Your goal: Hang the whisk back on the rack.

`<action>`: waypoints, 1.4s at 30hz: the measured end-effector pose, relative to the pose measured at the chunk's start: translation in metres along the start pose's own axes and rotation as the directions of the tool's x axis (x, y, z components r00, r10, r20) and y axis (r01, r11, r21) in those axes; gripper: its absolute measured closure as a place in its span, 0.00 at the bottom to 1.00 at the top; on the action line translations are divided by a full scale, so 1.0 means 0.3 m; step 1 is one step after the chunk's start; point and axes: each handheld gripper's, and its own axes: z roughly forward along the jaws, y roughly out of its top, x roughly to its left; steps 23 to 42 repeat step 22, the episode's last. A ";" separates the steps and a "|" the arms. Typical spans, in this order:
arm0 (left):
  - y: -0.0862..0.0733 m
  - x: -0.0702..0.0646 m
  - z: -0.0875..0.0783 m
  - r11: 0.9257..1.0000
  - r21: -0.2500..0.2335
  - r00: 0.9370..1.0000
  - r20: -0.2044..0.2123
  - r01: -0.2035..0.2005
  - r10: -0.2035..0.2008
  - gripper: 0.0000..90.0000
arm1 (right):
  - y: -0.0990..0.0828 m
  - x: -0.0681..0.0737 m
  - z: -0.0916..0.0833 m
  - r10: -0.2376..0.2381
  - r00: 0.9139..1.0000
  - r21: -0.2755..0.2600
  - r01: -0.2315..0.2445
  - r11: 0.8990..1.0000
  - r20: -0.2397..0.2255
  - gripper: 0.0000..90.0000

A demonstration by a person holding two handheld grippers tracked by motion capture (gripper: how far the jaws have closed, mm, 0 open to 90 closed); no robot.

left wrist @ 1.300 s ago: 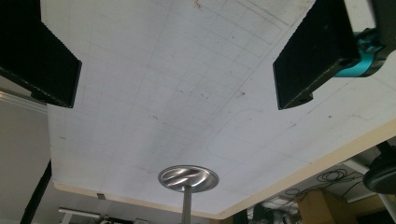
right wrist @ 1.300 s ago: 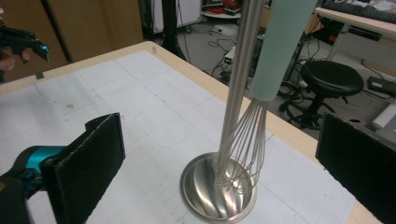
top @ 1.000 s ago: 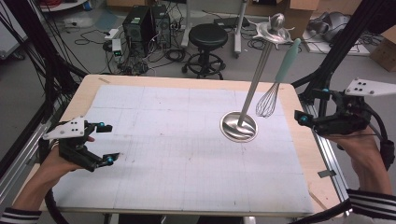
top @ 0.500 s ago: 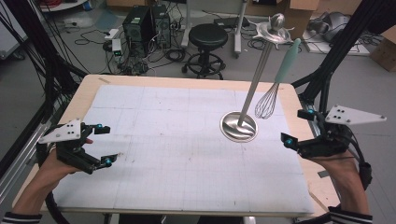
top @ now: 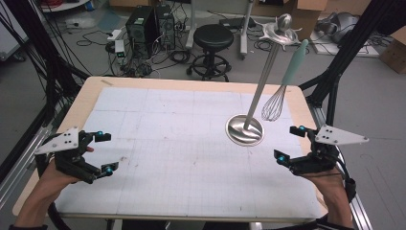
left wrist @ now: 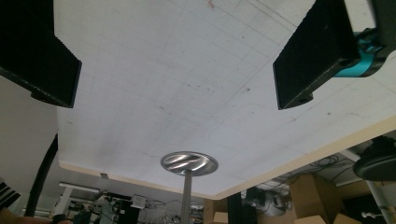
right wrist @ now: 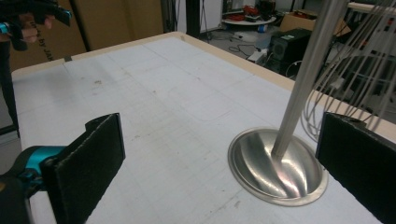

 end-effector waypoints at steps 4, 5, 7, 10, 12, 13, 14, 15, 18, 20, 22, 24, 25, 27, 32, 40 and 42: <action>-0.014 -0.008 0.011 1.000 0.004 1.000 0.008 -0.005 0.005 0.02 | -0.027 0.003 0.033 0.009 1.000 0.003 -0.009 1.000 -0.016 0.00; -0.014 -0.006 0.016 1.000 0.027 1.000 0.000 0.007 -0.007 0.02 | -0.034 0.004 0.039 0.009 1.000 -0.002 -0.009 1.000 -0.023 0.00; -0.018 -0.001 0.016 0.999 0.032 1.000 -0.010 0.011 -0.011 0.02 | -0.047 0.007 0.051 0.010 1.000 -0.004 -0.010 1.000 -0.027 0.00; -0.019 -0.003 0.012 1.000 0.020 1.000 -0.012 0.015 -0.015 0.02 | -0.077 0.012 0.064 0.023 0.999 -0.033 -0.024 0.999 -0.032 0.00; -0.020 -0.007 0.007 1.000 0.023 1.000 -0.016 0.012 -0.011 0.02 | -0.089 0.006 0.079 0.036 0.999 -0.016 -0.037 0.999 -0.031 0.00; -0.023 -0.008 0.004 1.000 0.021 1.000 -0.020 0.005 -0.005 0.02 | -0.093 0.007 0.083 0.034 0.999 -0.011 -0.034 0.999 -0.023 0.00; -0.025 -0.008 0.002 1.000 0.020 1.000 -0.020 0.008 -0.008 0.02 | -0.100 0.007 0.089 0.034 0.999 -0.013 -0.035 0.999 -0.028 0.00; -0.027 -0.008 0.001 1.000 0.020 1.000 -0.027 0.013 -0.012 0.02 | -0.105 0.008 0.094 0.039 0.999 -0.014 -0.040 0.999 -0.030 0.00; -0.032 -0.006 0.002 1.000 0.024 1.000 -0.026 0.012 -0.011 0.02 | -0.115 0.009 0.103 0.041 0.998 -0.012 -0.042 0.999 -0.043 0.00; -0.033 -0.005 0.005 1.000 0.025 1.000 -0.028 0.013 -0.012 0.02 | -0.115 0.008 0.102 0.042 0.998 -0.014 -0.043 0.999 -0.039 0.00; -0.034 -0.003 0.007 1.000 0.027 1.000 -0.029 0.011 -0.010 0.02 | -0.114 0.007 0.095 0.048 0.998 -0.034 -0.049 0.998 -0.039 0.00; -0.034 -0.003 0.007 1.000 0.027 1.000 -0.029 0.011 -0.010 0.02 | -0.114 0.007 0.095 0.048 0.998 -0.034 -0.049 0.998 -0.039 0.00; -0.034 -0.003 0.007 1.000 0.027 1.000 -0.029 0.011 -0.010 0.02 | -0.114 0.007 0.095 0.048 0.998 -0.034 -0.049 0.998 -0.039 0.00; -0.034 -0.003 0.007 1.000 0.027 1.000 -0.029 0.011 -0.010 0.02 | -0.114 0.007 0.095 0.048 0.998 -0.034 -0.049 0.998 -0.039 0.00; -0.034 -0.003 0.007 1.000 0.027 1.000 -0.029 0.011 -0.010 0.02 | -0.114 0.007 0.095 0.048 0.998 -0.034 -0.049 0.998 -0.039 0.00; -0.034 -0.003 0.007 1.000 0.027 1.000 -0.029 0.011 -0.010 0.02 | -0.114 0.007 0.095 0.048 0.998 -0.034 -0.049 0.998 -0.039 0.00; -0.034 -0.003 0.007 1.000 0.027 1.000 -0.029 0.011 -0.010 0.02 | -0.114 0.007 0.095 0.048 0.998 -0.034 -0.049 0.998 -0.039 0.00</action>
